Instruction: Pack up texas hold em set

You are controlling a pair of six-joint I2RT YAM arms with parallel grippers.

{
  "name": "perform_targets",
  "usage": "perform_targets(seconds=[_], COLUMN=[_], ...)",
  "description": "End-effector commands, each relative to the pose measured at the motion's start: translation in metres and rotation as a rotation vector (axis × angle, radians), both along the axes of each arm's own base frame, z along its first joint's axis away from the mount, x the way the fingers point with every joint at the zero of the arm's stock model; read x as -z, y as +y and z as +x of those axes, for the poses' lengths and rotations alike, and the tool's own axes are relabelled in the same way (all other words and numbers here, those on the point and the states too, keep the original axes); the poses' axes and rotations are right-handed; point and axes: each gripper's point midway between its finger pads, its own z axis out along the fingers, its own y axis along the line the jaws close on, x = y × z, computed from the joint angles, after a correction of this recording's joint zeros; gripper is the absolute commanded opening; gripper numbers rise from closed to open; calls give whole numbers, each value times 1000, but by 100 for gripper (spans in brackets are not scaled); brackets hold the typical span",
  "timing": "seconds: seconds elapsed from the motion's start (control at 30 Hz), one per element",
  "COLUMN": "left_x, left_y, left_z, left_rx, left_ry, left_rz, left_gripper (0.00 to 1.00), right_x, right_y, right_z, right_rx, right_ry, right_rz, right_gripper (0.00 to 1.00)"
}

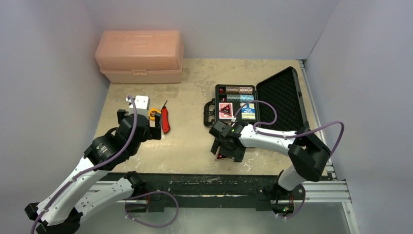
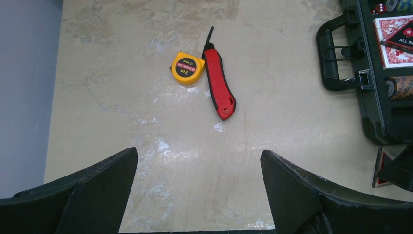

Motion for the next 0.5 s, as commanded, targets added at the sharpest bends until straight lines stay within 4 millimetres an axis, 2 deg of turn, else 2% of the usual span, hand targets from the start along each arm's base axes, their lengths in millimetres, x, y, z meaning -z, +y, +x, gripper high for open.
perform_targets(seconds=[0.0,0.47], left_x=[1,1], left_y=[-3,-2], left_z=[4,4], left_rx=[8,9], left_ry=[-7,-18], left_rz=[6,2], left_gripper=[97,97], right_x=[0,3], right_y=[6,4], right_z=[14,26], right_rx=[24,6], right_ry=[-45,-82], right_rz=[-17,-81], right_gripper=[95,86])
